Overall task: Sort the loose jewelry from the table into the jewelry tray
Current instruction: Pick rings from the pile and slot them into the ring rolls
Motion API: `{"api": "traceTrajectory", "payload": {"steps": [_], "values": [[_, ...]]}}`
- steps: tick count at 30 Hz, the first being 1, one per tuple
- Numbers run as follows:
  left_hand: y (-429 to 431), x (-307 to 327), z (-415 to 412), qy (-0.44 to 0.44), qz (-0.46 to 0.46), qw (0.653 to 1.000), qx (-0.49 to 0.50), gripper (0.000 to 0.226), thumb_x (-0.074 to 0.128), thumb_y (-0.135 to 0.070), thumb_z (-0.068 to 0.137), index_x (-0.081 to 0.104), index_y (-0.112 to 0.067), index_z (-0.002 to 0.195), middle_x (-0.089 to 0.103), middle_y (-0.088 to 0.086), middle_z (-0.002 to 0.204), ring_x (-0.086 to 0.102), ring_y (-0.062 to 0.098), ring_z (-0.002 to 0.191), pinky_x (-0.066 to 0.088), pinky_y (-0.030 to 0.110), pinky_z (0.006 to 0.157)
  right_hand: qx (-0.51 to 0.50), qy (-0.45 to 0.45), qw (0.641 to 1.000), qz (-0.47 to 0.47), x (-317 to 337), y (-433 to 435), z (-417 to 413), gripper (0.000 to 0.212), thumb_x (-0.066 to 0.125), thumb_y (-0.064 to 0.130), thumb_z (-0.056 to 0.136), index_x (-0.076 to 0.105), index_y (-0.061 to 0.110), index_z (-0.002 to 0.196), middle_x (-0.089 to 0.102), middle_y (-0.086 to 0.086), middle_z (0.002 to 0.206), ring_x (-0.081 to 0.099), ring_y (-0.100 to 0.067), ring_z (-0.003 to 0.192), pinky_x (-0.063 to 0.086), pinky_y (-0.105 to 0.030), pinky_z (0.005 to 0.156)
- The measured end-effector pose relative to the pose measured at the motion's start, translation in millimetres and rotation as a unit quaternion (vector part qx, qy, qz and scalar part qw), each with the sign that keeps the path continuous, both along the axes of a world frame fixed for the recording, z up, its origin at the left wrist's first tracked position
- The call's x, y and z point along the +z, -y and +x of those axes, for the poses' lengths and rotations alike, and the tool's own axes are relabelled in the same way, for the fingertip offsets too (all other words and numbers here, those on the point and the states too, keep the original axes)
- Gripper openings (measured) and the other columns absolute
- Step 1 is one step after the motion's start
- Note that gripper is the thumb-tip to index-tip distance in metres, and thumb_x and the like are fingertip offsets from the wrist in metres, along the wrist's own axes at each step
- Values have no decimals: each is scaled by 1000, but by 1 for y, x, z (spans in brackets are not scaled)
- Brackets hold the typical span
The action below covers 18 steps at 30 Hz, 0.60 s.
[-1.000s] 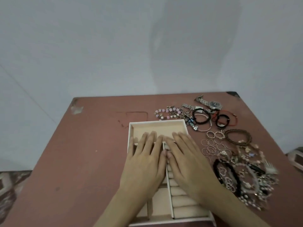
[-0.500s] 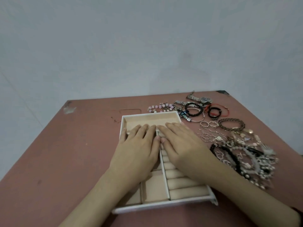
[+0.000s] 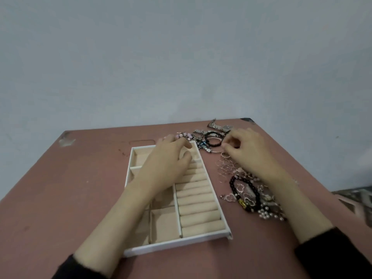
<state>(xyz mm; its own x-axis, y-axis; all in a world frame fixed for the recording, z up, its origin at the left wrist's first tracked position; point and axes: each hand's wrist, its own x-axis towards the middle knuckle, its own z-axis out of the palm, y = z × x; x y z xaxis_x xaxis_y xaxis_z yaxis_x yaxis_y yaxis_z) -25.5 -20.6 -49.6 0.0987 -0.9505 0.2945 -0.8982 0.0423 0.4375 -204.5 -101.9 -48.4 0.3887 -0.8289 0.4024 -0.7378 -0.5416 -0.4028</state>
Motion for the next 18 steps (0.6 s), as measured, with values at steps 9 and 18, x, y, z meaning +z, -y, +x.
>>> {"api": "traceTrajectory", "payload": {"steps": [9,18], "values": [[0,-7,3,-14,-20,999,-27,24,49,-22,91,62,-20,111,50,1,120,37,20,120,20,16,83,-65,-137,988,-3,-13,8,6,15,60,37,84,62,25,75,54,4,94,45,-16,101,29,-26,71],[20,17,-20,25,-43,996,-75,23,51,-23,90,63,-19,110,62,3,113,52,22,109,34,27,88,-51,347,912,213,7,9,-8,10,64,21,83,66,17,74,65,3,74,54,-12,63,44,-25,59]]}}
